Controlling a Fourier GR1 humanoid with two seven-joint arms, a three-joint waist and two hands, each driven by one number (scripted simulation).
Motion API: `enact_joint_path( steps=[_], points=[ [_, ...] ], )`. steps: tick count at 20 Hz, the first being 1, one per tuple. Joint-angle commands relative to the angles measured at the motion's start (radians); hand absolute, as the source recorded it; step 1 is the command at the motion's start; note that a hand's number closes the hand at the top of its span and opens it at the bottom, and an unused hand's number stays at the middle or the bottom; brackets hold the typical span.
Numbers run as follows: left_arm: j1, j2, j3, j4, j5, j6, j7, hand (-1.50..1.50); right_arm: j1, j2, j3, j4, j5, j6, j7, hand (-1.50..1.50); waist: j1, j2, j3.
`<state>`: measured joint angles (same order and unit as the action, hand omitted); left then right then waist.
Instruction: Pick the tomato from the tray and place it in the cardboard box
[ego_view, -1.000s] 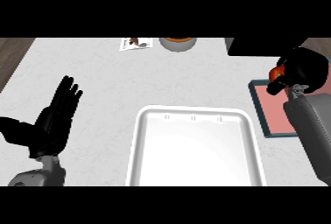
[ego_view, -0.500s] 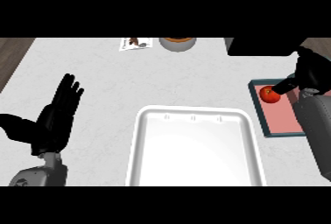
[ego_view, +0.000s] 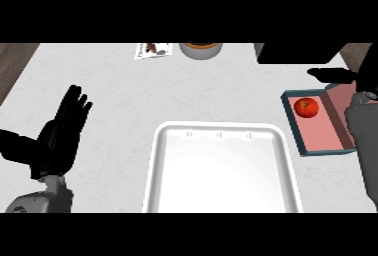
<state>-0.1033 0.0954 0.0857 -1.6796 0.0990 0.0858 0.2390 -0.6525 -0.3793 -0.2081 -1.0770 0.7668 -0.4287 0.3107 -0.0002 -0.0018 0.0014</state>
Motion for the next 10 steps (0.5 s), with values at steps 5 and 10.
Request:
enact_joint_path(
  steps=[5,10],
  points=[
    [0.002,-0.016,-0.012,-0.016,-0.018,0.024,0.005,0.0,0.086,0.051,-0.202,-0.176,-0.365,-0.001,-0.145,-1.5,-0.011,-0.002,0.0],
    [0.021,0.024,0.048,0.007,0.039,-0.027,-0.019,0.0,0.253,0.061,-0.278,-0.331,-0.51,0.047,-0.224,-1.5,-0.012,-0.002,-0.001]
  ],
)
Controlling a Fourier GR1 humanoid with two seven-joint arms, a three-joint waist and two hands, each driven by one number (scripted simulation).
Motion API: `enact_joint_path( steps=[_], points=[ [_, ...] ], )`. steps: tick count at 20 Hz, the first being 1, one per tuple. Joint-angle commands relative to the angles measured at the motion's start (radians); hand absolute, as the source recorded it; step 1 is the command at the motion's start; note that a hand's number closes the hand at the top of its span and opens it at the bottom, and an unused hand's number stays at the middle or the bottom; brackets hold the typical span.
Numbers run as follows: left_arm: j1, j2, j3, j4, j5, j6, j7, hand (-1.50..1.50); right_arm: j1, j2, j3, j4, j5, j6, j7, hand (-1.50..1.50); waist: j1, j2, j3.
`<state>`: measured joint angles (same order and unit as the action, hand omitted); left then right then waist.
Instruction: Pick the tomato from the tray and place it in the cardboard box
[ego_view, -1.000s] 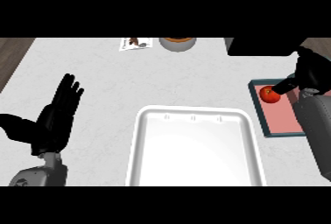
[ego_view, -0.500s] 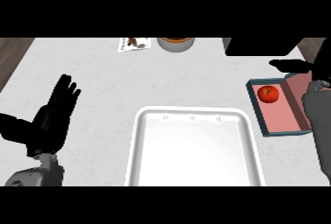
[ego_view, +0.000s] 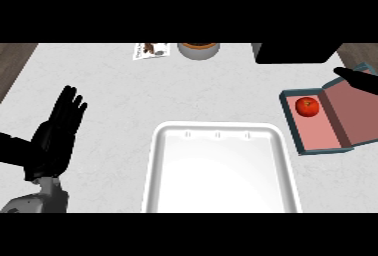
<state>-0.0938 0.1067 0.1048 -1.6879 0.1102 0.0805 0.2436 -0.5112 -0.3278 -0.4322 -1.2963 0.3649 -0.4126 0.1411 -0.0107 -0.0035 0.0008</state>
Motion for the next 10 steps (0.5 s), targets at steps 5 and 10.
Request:
enact_joint_path(
  steps=[5,10],
  points=[
    [0.012,-0.003,-0.005,-0.012,-0.025,0.011,-0.011,0.0,0.163,-0.009,-0.117,-0.119,-0.18,0.006,-0.128,-1.5,0.008,0.003,-0.001],
    [0.0,-0.013,-0.01,0.007,-0.012,-0.003,-0.012,0.0,0.249,-0.023,-0.151,-0.116,-0.272,0.044,-0.218,-1.5,0.01,0.003,-0.001]
  ],
)
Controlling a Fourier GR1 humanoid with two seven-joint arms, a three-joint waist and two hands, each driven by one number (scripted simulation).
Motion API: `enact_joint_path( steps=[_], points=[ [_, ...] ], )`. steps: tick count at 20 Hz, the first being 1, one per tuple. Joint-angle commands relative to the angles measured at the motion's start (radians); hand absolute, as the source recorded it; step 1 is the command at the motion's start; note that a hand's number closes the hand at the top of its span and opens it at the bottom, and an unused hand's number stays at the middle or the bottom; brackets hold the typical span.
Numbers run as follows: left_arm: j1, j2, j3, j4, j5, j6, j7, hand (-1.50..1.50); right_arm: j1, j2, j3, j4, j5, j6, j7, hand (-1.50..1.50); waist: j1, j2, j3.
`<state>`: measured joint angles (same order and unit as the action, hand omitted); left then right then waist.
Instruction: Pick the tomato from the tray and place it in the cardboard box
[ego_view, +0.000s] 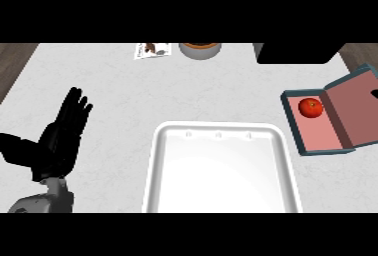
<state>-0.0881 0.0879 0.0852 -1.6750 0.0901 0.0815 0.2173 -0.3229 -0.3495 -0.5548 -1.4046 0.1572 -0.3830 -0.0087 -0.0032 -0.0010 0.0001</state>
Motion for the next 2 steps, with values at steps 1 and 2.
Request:
enact_joint_path(
  steps=[1,2],
  points=[
    [0.069,0.004,0.005,-0.053,0.008,-0.019,-0.024,0.0,0.083,-0.015,-0.039,-0.028,-0.077,0.034,-0.035,-1.5,0.003,0.0,0.0],
    [0.015,0.013,0.0,-0.026,-0.004,-0.011,0.021,0.0,0.094,-0.024,-0.055,0.007,-0.099,0.047,-0.084,-1.5,0.002,0.0,0.0]
  ],
)
